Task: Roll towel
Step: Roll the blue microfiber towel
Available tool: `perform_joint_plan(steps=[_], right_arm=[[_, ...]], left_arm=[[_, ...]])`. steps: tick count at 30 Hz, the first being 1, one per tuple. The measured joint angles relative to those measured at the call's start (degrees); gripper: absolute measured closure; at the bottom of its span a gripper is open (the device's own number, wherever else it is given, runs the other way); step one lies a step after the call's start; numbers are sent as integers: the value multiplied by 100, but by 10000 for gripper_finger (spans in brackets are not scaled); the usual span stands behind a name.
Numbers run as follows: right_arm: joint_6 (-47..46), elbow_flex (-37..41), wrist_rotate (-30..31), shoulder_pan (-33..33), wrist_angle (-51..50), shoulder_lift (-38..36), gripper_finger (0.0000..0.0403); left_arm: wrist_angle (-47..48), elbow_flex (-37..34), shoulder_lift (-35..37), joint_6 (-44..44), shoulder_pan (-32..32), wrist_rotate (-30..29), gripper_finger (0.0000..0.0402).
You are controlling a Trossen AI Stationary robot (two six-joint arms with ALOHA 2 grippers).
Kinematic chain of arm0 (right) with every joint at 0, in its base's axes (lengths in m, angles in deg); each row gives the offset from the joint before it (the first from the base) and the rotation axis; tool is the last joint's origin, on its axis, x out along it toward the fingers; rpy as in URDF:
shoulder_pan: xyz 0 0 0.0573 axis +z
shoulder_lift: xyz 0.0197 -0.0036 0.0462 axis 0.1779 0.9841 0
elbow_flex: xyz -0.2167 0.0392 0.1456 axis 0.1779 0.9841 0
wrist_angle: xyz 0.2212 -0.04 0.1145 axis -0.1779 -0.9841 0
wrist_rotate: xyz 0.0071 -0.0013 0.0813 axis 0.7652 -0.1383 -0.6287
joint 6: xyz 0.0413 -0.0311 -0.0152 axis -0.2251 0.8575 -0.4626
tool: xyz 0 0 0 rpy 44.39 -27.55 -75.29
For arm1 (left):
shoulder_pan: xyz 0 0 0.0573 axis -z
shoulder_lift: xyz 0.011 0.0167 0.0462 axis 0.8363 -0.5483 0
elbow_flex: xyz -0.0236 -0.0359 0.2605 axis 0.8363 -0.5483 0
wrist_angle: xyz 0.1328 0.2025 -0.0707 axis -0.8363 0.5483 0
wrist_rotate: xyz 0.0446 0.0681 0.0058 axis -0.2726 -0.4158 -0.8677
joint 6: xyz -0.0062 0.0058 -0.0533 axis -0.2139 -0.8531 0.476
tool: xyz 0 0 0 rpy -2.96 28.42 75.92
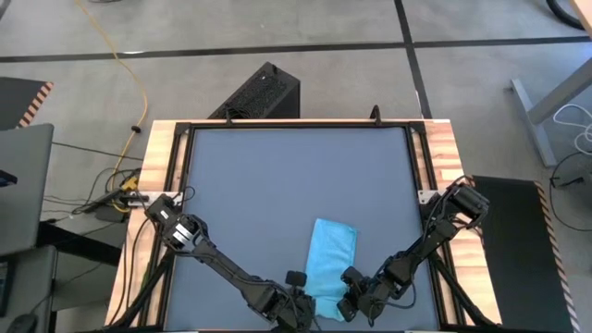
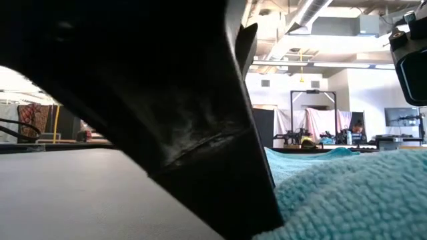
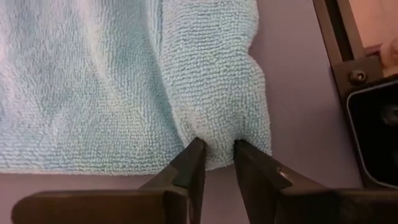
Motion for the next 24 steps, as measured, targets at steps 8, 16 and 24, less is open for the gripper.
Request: perform_joint_plan(steps=[8, 16, 24], right_arm=[[174, 9, 564, 84, -117, -126, 370], [197, 2, 889, 264, -1102, -822, 315], [-84, -78, 1020, 532, -1226, -925, 210]], left_arm=[[17, -6, -2, 44, -2, 39, 379], [25, -9, -2, -99, 2, 139, 368], [9, -11, -4, -96, 0, 5, 343]])
